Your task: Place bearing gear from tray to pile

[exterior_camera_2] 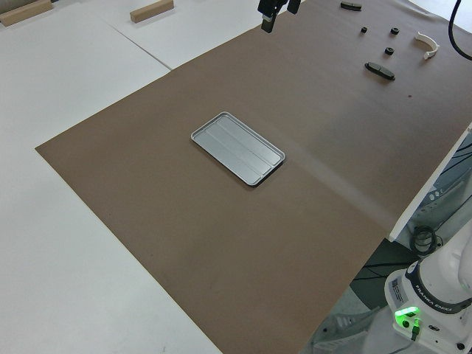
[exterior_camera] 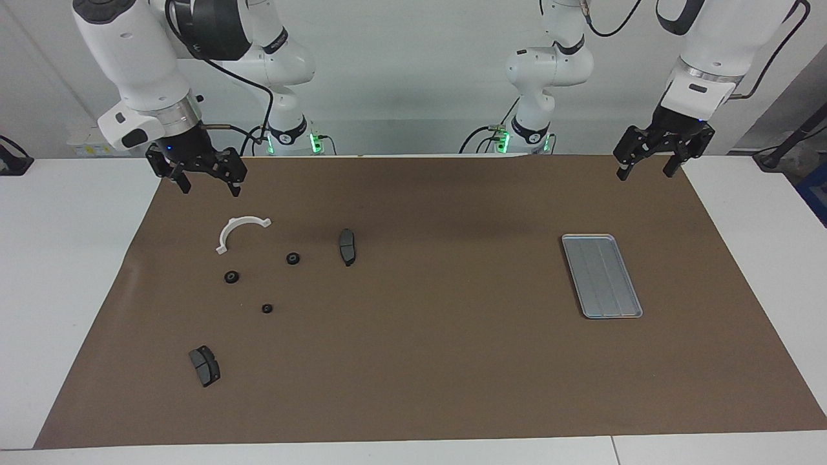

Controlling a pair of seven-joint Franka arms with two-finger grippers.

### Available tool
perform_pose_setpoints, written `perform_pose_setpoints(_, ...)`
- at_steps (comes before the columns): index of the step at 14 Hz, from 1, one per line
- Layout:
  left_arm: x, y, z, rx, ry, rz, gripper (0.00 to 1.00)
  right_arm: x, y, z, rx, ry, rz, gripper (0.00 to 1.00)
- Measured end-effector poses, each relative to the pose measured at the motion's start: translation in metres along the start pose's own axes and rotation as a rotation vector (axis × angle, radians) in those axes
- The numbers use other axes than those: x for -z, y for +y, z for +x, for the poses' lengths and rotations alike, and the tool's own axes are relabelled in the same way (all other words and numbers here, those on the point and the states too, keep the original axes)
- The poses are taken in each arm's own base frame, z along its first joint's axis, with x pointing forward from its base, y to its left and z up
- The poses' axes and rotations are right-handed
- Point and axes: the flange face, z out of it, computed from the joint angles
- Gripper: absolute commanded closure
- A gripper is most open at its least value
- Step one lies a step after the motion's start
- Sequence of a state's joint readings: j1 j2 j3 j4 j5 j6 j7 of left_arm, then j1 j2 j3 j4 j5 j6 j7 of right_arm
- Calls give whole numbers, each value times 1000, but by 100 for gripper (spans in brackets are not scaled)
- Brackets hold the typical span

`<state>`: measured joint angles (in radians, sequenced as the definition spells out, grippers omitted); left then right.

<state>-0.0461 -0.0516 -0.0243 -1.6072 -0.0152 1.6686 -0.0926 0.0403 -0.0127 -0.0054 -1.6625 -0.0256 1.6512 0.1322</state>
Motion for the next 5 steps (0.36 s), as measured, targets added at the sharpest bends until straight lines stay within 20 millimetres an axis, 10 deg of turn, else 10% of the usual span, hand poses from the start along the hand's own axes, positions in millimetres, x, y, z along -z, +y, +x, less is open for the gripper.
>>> perform_pose_setpoints(5, 0, 2, -1, -7, -8, 1, 0, 0, -3, 0, 5, -1, 0, 0)
